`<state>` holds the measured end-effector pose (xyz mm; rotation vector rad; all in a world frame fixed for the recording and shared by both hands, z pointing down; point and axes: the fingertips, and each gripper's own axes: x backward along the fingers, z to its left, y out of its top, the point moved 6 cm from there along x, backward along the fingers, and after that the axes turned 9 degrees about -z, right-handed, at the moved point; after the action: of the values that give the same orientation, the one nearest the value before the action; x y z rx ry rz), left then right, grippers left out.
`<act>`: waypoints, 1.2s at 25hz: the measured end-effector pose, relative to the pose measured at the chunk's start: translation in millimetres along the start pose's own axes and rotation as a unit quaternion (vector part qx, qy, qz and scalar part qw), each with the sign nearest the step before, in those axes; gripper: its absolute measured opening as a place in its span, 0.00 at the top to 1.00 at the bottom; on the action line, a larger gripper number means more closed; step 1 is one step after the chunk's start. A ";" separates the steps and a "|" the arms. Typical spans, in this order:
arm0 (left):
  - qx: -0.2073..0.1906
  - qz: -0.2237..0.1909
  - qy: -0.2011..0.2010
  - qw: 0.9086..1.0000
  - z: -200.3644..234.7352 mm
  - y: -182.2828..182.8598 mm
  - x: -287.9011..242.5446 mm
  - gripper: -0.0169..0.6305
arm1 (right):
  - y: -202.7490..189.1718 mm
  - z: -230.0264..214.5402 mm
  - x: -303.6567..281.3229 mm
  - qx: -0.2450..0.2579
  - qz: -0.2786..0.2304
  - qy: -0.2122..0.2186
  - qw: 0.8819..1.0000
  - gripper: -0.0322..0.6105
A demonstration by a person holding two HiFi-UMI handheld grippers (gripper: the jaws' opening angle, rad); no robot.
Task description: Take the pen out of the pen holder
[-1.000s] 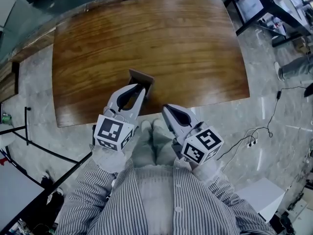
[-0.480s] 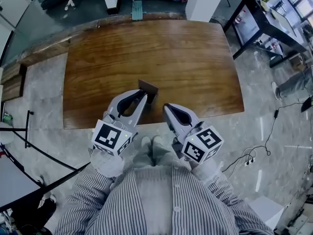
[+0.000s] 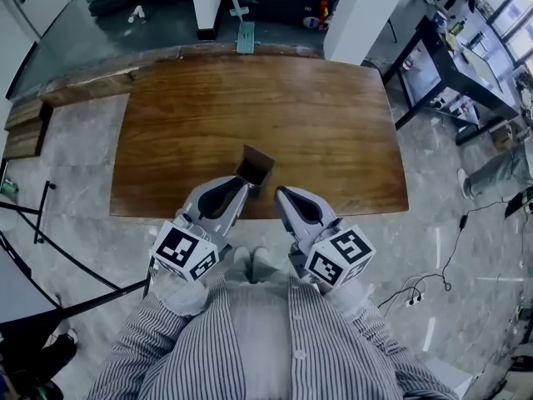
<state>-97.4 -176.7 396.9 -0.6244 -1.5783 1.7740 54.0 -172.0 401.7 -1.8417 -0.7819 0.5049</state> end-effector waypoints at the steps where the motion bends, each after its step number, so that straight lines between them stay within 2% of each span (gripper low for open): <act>1: 0.013 -0.003 0.003 1.000 0.4 -1.1 3.1 0.90 | 0.0 0.8 -0.1 0.002 0.001 0.001 1.000 0.95; 4: 0.052 -0.010 0.017 0.998 2.0 -5.8 11.2 0.90 | -2.3 2.7 -0.4 0.005 0.007 0.001 1.000 0.95; 7: 0.071 -0.021 0.038 0.997 2.0 -10.0 18.5 0.90 | -7.2 3.7 -1.6 0.008 0.020 -0.002 1.000 0.95; 15: 0.087 -0.021 0.048 0.995 -0.4 -14.7 27.9 0.90 | -17.7 7.9 -0.5 0.001 0.036 -0.019 0.999 0.95; 19: 0.098 -0.021 0.031 0.994 -3.4 -20.1 28.5 0.90 | -21.7 10.1 -1.2 0.001 0.042 -0.013 0.999 0.95; 23: 0.105 -0.023 0.031 0.994 -4.0 -18.6 29.8 0.90 | -24.7 13.8 -0.8 -0.013 0.044 -0.006 0.999 0.95; 30: 0.111 -0.015 0.033 0.993 -3.2 -25.3 32.3 0.90 | -25.2 8.0 1.4 -0.018 0.039 -0.027 0.999 0.95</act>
<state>-112.0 -149.3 423.9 -0.5421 -1.3165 1.8543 42.5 -159.2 421.8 -1.9050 -0.7621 0.5966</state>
